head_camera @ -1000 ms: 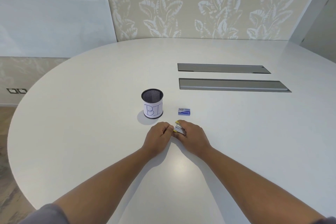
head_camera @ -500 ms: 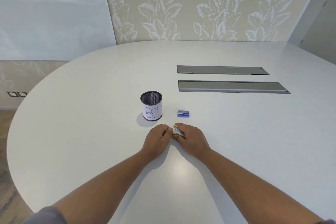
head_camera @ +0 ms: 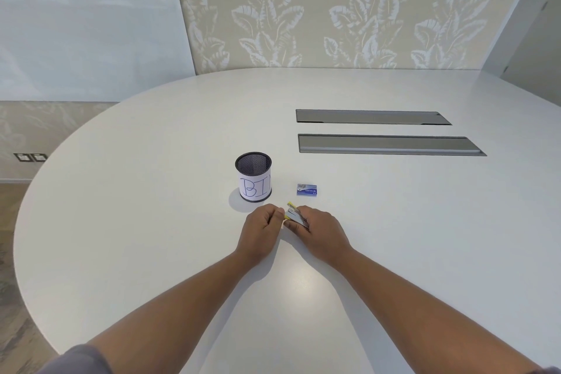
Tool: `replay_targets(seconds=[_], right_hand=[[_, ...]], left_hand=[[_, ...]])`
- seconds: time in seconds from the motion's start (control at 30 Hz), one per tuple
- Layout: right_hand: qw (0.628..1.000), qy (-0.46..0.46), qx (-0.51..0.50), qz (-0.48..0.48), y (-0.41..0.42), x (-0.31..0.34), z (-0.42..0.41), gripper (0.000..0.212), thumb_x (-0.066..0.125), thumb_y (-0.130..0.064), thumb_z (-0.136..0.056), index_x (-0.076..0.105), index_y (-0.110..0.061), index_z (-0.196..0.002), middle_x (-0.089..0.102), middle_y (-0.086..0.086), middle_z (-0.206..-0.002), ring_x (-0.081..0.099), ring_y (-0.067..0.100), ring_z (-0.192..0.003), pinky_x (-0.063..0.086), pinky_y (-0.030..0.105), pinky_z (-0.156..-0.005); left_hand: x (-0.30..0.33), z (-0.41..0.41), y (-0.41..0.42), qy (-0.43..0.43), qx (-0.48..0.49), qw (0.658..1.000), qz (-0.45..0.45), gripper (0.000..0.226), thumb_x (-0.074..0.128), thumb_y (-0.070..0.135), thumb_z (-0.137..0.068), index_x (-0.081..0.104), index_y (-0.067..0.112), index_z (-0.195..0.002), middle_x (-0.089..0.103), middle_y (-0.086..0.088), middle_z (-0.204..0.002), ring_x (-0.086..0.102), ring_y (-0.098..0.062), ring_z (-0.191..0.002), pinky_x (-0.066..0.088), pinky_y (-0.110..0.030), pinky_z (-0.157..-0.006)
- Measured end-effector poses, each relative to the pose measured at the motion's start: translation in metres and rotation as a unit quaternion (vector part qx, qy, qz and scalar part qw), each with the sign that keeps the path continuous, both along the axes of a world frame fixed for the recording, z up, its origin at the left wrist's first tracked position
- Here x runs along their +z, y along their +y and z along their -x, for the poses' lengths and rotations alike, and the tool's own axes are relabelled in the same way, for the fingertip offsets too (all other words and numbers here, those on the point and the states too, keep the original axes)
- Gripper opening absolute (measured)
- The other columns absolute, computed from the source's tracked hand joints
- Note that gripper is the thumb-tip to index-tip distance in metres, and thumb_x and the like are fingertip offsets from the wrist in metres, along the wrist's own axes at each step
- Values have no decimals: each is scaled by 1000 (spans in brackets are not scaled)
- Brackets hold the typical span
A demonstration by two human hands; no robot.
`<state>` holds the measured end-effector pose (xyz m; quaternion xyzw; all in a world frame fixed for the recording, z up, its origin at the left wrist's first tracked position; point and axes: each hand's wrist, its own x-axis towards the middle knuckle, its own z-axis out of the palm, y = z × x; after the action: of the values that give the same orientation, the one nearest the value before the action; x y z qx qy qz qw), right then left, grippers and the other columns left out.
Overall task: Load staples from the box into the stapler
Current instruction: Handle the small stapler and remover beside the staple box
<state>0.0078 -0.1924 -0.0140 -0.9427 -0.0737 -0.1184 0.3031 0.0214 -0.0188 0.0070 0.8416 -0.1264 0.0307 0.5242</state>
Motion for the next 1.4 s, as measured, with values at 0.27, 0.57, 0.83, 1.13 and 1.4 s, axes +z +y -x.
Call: replay_targets(seconds=[0.27,0.57,0.83,1.13,1.4], right_hand=[[1000,3,3,-11,-1,-1,0,27,48,-63,-94,39,-43,-78,49,-13,-64,48,12,-63,33,29,-57],[1000,8,-11,-9,0,0,1,34,50,-67,-90,57,-37,-104,62,-15,-83,56,15,-74,39,30,-65],[996,-24,-61,58,3,5,8,65,38,-82,-84,51,-39,-130,73,-10,-97,68,20,-86,48,32,-71],[994,-11,-65,90,4,5,9,62,37,-80,-86,53,-31,-121,72,-7,-93,68,24,-84,50,34,-70],[994,-1,-40,97,4,7,11,41,38,-70,-95,52,-33,-103,65,-5,-76,56,21,-70,44,34,-64]], left_hand=[[-1,0,0,-10,-8,1000,2,40,45,34,-97,46,5,-70,45,3,-62,39,-10,-60,36,-36,-60],[-5,-2,1,-3,-10,1000,0,36,48,25,-100,47,8,-68,47,6,-61,41,-10,-60,37,-34,-60],[-8,-1,2,2,-48,998,-44,30,47,29,-98,65,19,-76,71,8,-80,60,-12,-78,49,-36,-74],[-9,-1,1,2,-48,997,-54,31,46,34,-96,65,19,-77,69,6,-81,62,-15,-82,51,-40,-75],[-10,-3,1,3,-45,997,-67,29,47,29,-98,64,19,-77,64,10,-76,58,-9,-77,46,-31,-70]])
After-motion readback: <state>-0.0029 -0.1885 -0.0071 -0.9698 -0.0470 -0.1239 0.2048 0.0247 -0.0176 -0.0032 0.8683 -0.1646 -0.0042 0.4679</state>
